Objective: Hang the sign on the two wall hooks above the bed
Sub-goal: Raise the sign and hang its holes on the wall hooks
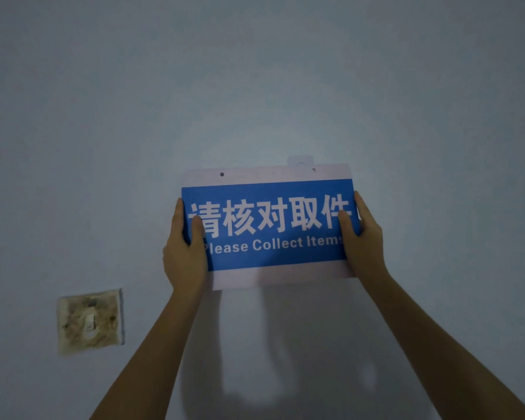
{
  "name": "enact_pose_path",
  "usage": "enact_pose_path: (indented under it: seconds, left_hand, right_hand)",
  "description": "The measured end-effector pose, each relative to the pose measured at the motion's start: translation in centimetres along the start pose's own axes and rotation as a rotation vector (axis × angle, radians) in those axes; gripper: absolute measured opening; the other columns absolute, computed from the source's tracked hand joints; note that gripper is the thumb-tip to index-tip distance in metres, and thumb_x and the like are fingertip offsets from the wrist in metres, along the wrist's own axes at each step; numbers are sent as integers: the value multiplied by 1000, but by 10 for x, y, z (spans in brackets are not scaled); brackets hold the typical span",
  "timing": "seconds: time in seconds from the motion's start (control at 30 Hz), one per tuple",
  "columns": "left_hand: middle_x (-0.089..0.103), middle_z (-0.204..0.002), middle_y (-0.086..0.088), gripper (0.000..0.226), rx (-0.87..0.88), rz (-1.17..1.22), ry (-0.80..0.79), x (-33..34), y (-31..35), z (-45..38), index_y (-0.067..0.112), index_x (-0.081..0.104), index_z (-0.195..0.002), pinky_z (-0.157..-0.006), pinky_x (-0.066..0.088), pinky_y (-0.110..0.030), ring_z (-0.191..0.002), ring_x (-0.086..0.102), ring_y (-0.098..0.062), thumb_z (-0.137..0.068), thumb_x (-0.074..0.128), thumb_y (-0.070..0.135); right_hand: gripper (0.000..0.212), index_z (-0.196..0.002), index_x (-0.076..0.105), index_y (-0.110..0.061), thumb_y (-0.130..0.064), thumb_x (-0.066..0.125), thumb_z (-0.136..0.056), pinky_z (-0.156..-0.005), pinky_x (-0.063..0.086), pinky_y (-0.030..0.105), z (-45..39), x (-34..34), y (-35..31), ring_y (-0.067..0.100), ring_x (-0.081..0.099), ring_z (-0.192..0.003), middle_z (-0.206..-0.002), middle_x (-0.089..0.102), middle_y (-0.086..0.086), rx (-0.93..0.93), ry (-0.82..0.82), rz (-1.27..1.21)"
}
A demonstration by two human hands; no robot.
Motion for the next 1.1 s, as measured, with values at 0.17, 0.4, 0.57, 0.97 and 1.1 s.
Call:
enact_pose_path:
  seconds: [0.17,0.4,0.57,0.97,1.1]
  left_hand:
    - [53,-142,4,51,-29,56,-20,7,-7,0,34,32,-147,-103,46,-40,-119,56,-15,-98,45,37]
    - [56,-136,3,50,-50,35,-10,0,-12,9,34,31,-147,-93,46,-32,-106,56,-10,-98,43,38]
    - [53,-117,15,51,-75,-8,-19,-5,-13,16,34,30,-147,-89,44,-29,-103,55,-9,-98,42,37]
    - [52,-107,12,51,-49,-137,-46,-14,-4,16,30,29,-149,-84,43,-29,-94,54,-10,-99,41,34]
    - [52,-107,12,52,-46,-143,-46,-13,-5,17,30,27,-150,-84,42,-29,-94,54,-10,-99,39,35]
  right_hand:
    - [52,-149,29,-18,-23,44,-99,-74,45,6,-3,-4,5,8,57,-96,-114,53,-10,9,2,1]
    - [53,-149,28,-15,-22,44,-99,-66,46,-2,1,0,8,11,58,-95,-114,55,-7,-14,-35,38]
    - [53,-149,29,-15,-23,45,-99,-84,47,24,8,4,13,13,58,-99,-124,60,4,6,-69,36]
    - [53,-149,30,-20,-25,45,-99,-88,49,31,23,10,28,16,59,-100,-130,60,8,84,-82,-22]
    - [54,-149,28,-20,-26,45,-98,-89,50,32,23,11,28,16,59,-100,-131,60,9,83,-75,-22]
Point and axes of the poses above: each hand's wrist, its own z-axis away from the middle knuckle, its own x-axis out of the palm, y = z × x, the point moved 6 cm from there along -z, towards the middle knuckle
